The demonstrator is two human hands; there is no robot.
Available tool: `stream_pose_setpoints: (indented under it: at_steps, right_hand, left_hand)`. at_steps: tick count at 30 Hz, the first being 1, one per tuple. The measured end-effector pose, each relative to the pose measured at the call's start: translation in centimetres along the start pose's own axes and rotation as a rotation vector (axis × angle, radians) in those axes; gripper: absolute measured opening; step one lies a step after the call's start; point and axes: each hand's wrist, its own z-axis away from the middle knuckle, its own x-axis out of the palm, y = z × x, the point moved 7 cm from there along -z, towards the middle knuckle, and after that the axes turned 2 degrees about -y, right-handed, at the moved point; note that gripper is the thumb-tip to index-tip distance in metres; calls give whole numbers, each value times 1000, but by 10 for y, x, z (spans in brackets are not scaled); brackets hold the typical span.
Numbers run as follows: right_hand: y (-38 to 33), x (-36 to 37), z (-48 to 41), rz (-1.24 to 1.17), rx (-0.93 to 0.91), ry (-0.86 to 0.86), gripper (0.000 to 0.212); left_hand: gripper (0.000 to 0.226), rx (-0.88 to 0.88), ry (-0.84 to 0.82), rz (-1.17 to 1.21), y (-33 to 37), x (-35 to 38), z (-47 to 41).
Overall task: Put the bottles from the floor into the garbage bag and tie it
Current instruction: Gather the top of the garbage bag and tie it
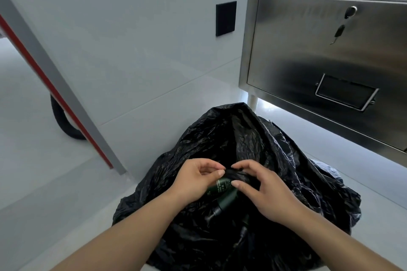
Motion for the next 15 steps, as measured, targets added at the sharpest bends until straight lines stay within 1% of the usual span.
stream_pose_setpoints:
  at_steps: [4, 5, 7, 9, 15]
  right_hand:
    - [4, 2, -2, -7, 16, 161, 12]
    - [6, 2, -3, -13, 32, 200, 11]
    - [11, 2, -6, -15, 54, 242, 11]
    - [14, 4, -8, -12, 60, 250, 11]
    - [20, 16, -13, 18, 91, 216, 11]
  left_hand:
    - [11, 11, -5, -27, -6, -6, 1]
    - [11, 17, 7, -40, -7, -11, 1]
    - [21, 17, 33, -110, -12, -26, 0]
    - [27, 23, 46, -252, -17, -41, 2]
    - [32, 98, 117, -620, -35, -83, 15]
